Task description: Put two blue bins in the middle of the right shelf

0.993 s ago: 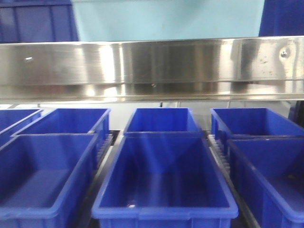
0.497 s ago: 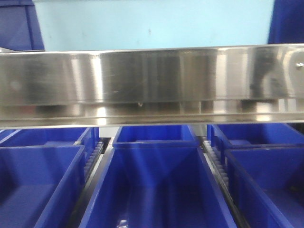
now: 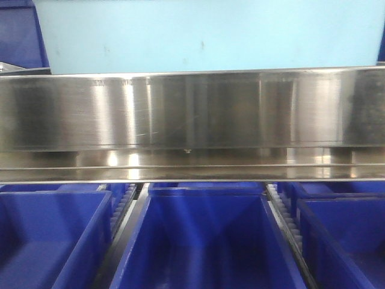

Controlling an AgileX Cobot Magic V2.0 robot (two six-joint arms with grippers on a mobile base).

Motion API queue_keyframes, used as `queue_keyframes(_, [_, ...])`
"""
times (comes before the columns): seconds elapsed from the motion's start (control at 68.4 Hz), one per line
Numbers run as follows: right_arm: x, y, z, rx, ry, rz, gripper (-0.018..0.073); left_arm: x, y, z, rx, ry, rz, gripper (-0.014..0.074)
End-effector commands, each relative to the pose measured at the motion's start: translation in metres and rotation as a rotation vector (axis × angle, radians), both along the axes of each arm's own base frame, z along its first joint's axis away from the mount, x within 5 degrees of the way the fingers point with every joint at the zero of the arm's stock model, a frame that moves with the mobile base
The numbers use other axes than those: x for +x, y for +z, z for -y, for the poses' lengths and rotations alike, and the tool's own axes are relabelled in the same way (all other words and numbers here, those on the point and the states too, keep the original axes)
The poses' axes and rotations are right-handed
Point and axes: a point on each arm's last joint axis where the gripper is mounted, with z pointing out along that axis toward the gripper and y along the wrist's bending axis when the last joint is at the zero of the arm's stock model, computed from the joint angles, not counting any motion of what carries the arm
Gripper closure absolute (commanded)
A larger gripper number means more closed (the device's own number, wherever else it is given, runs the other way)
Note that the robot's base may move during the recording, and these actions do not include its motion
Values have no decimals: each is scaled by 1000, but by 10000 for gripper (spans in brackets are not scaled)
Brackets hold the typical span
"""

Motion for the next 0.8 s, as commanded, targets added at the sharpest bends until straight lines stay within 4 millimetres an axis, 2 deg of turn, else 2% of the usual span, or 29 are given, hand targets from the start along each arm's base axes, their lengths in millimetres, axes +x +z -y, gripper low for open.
queue_keyframes(0.0, [-3,8,-1,8,24,52,712,-8,17,3,-119,-36,67,707])
queue_keyframes(0.789, [-3,8,-1,8,24,52,712,-8,17,3,-119,-36,67,707])
